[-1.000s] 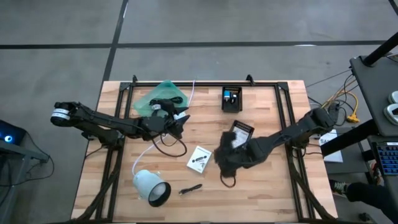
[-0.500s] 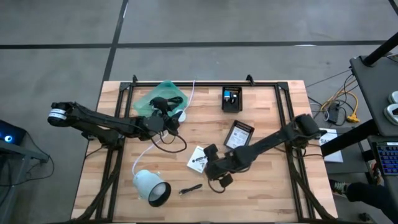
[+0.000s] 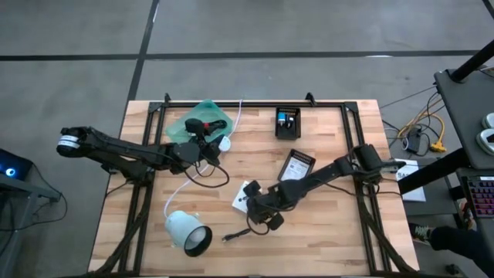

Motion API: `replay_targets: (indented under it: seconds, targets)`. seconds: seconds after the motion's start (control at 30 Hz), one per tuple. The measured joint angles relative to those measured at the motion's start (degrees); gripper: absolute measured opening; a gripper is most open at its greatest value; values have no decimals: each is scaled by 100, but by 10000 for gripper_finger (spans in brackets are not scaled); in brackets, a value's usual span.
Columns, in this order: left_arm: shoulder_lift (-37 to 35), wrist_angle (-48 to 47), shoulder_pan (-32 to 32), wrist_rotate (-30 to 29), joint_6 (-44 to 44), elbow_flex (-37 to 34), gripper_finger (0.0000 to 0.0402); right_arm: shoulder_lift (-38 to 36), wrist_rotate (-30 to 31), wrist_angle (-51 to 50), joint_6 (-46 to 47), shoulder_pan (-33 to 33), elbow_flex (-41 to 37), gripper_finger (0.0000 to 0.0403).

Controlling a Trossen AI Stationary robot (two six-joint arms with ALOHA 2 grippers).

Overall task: Pick and place items into bin
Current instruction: Put the white card reader box into the bottom black bin

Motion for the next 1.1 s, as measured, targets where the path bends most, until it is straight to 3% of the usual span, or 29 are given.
replay_targets:
  seconds: [0.17, 0.33, 0.77, 1.1]
  targets:
    - [11, 11, 0, 0, -1, -122, 178, 4, -65, 75, -110, -168, -1, 126]
    - [-5, 7, 0, 0, -4, -342, 178, 112, -612, 80, -349, -305, -10, 114]
    - [-28, 11, 0, 2, -3, -402, 178, 548, -592, 208, -842, -339, 20, 82]
    - [-35, 11, 0, 2, 3, -398, 178, 224, -562, -273, -696, -347, -24, 13]
